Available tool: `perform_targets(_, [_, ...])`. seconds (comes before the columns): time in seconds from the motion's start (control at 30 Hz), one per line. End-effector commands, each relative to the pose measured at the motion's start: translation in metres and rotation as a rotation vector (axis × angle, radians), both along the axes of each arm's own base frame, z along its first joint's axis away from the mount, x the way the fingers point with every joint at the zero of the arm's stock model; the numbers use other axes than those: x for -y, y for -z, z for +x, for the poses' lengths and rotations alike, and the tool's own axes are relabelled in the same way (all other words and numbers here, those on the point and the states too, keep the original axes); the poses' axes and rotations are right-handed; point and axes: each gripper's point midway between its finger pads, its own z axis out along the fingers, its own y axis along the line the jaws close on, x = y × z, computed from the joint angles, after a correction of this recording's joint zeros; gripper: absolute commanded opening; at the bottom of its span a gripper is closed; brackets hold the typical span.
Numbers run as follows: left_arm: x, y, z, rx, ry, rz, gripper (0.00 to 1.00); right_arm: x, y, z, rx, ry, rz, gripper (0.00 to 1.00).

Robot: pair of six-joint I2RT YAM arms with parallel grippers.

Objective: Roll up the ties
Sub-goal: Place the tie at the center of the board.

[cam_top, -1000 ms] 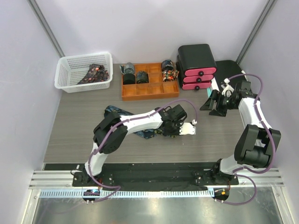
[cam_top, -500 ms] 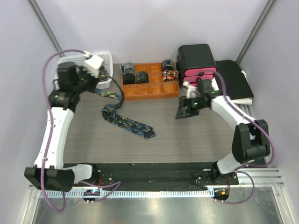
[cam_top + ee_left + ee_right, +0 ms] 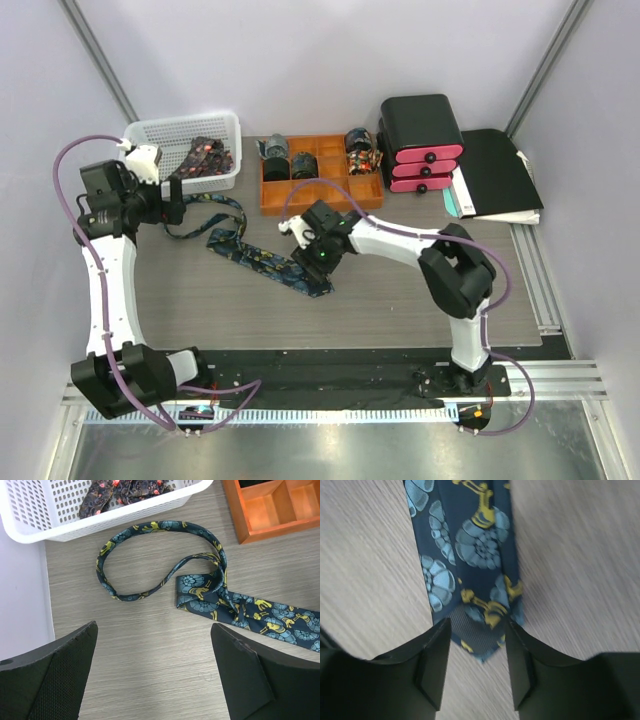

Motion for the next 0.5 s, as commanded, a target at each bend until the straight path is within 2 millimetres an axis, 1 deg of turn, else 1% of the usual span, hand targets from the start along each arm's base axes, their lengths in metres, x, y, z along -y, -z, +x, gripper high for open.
perform_targets(0.0, [0.007,-0.019,0.001,0.042,0.021,-0.021,0.94,-0.012,0.011,0.014,0.087,-0.027,-0.056,0.49])
perform_targets(0.03, [0.006,-0.018,0.002,0.038,0.022,-0.023,0.94,-0.007,0.018,0.011,0.081,-0.031,-0.078,0.47])
perform_targets(0.07, [0.007,-0.016,0.002,0.035,0.027,-0.022,0.94,-0.003,0.022,0.009,0.080,-0.046,-0.094,0.43])
perform_targets(0.1, [0.008,-0.015,0.003,0.030,0.034,-0.028,0.94,0.008,0.033,0.003,0.069,-0.053,-0.131,0.40])
perform_targets(0.13, [0.009,-0.014,0.003,0.026,0.042,-0.031,0.94,0.017,0.038,0.002,0.078,-0.053,-0.166,0.37])
perform_targets(0.17, [0.012,-0.012,0.003,0.021,0.061,-0.035,0.93,0.027,0.044,0.001,0.088,-0.070,-0.199,0.30])
perform_targets(0.2, [0.013,-0.011,0.003,0.017,0.067,-0.043,0.94,0.043,0.055,-0.007,0.073,-0.073,-0.243,0.26])
perform_targets(0.23, [0.014,-0.008,0.004,0.010,0.071,-0.049,0.94,0.054,0.056,-0.008,0.083,-0.071,-0.269,0.16])
perform_targets(0.27, [0.015,-0.007,0.004,0.004,0.077,-0.055,0.94,0.069,0.057,-0.006,0.075,-0.052,-0.286,0.11])
perform_targets(0.3, [0.019,-0.006,0.004,0.000,0.098,-0.064,0.92,0.088,0.066,-0.014,0.052,-0.062,-0.324,0.06])
perform_targets(0.33, [0.021,0.001,0.002,-0.027,0.114,-0.078,0.92,0.100,0.059,-0.013,0.067,-0.052,-0.330,0.01])
perform_targets(0.37, [0.025,0.004,0.002,-0.036,0.150,-0.072,0.92,0.114,0.058,-0.013,0.062,-0.043,-0.343,0.01])
perform_targets(0.4, [0.031,0.007,0.000,-0.045,0.191,-0.087,0.91,0.146,0.065,-0.018,0.031,-0.037,-0.389,0.01])
perform_targets(0.43, [0.037,0.016,-0.005,-0.083,0.222,-0.105,0.90,0.165,0.062,-0.018,0.028,-0.022,-0.403,0.01])
perform_targets(0.47, [0.041,0.022,-0.008,-0.105,0.255,-0.098,0.90,0.182,0.051,-0.020,0.035,-0.021,-0.410,0.01])
